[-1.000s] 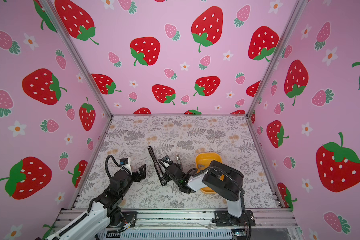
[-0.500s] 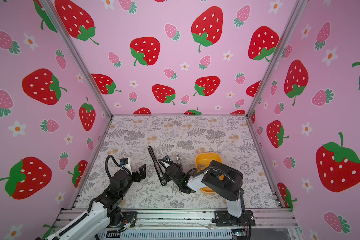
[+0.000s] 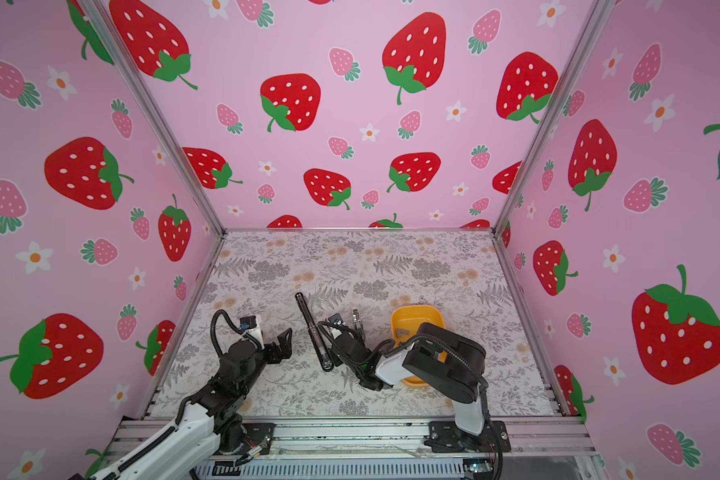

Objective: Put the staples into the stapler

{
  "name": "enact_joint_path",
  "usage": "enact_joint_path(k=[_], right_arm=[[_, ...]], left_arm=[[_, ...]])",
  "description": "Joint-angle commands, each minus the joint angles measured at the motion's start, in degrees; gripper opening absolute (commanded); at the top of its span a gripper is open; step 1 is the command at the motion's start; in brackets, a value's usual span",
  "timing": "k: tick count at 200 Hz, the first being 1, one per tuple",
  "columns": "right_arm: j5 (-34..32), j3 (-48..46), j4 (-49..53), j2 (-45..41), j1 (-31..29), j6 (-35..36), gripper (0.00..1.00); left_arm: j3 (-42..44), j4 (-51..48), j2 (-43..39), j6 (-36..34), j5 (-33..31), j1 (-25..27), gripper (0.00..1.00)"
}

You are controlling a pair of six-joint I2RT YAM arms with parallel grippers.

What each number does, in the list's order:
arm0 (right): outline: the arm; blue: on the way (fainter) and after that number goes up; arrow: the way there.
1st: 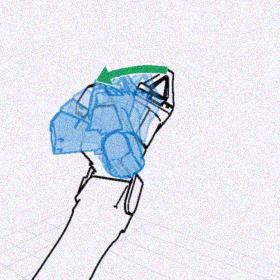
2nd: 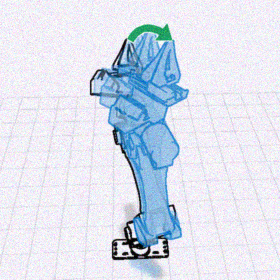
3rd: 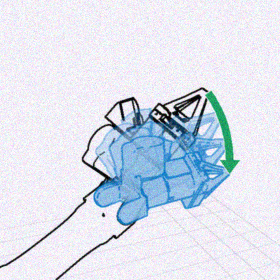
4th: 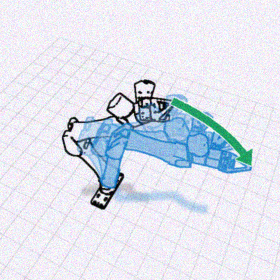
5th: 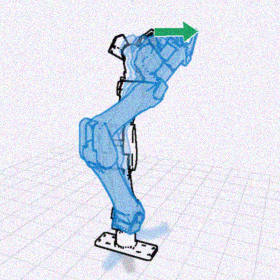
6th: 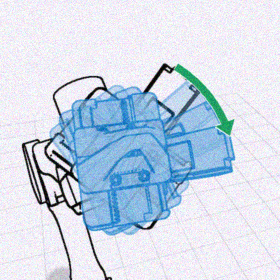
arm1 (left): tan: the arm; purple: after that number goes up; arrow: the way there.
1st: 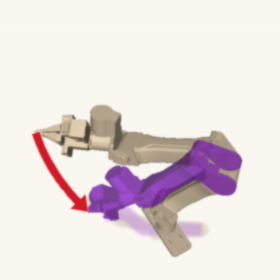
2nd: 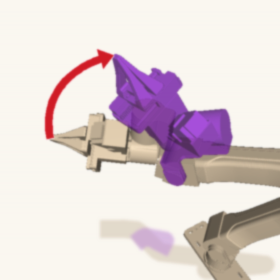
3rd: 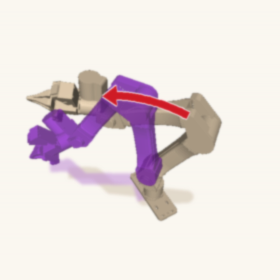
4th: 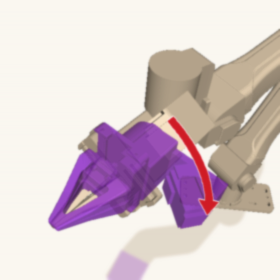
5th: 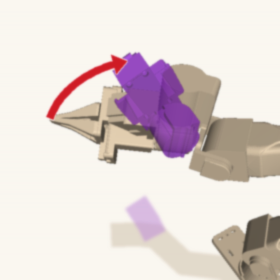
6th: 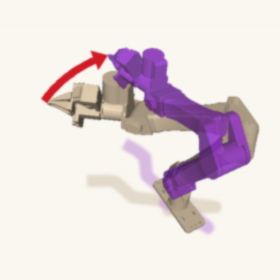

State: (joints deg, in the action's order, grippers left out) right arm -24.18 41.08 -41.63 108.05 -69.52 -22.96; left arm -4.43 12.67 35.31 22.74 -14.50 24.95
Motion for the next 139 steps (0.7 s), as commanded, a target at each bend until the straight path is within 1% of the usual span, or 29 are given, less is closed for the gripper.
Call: enact_joint_path(k=[1, 27, 43, 59, 78, 98, 112, 139], right_arm=[[-1.0, -1.1, 0.5, 0.3, -0.5, -1.0, 0.07], [-0.9, -1.4, 0.7, -0.9, -0.6, -0.9, 0.09], [-0.8, -1.5, 0.8, -2.0, -0.6, -0.6, 0.25], [-0.7, -1.5, 0.9, -3.1, -0.6, -0.1, 0.29], [-0.8, -1.4, 1.5, -5.2, -0.6, 0.4, 0.30], [-1.4, -1.5, 2.2, -7.8, -0.6, 0.8, 0.34], [-2.5, -1.5, 2.7, -9.3, -0.5, 0.8, 0.34], [-3.3, 0.6, 5.4, -8.1, 0.2, -0.3, 0.32]], left_arm=[[-1.9, 1.3, -0.1, 0.3, -0.4, -0.2, 0.99], [-1.9, 1.2, -0.1, 0.3, -0.4, -0.2, 0.99], [-1.9, 1.3, 0.0, 0.3, -0.4, -0.2, 0.99], [-2.0, 1.3, 0.0, 0.3, -0.4, -0.2, 0.99], [-2.0, 1.3, 0.0, 0.3, -0.4, -0.2, 0.99], [-2.0, 1.2, 0.1, 0.3, -0.4, -0.2, 0.99], [-1.9, 1.3, 0.0, 0.3, -0.4, -0.2, 0.99], [-2.0, 1.2, 0.1, 0.3, -0.4, -0.2, 0.99]])
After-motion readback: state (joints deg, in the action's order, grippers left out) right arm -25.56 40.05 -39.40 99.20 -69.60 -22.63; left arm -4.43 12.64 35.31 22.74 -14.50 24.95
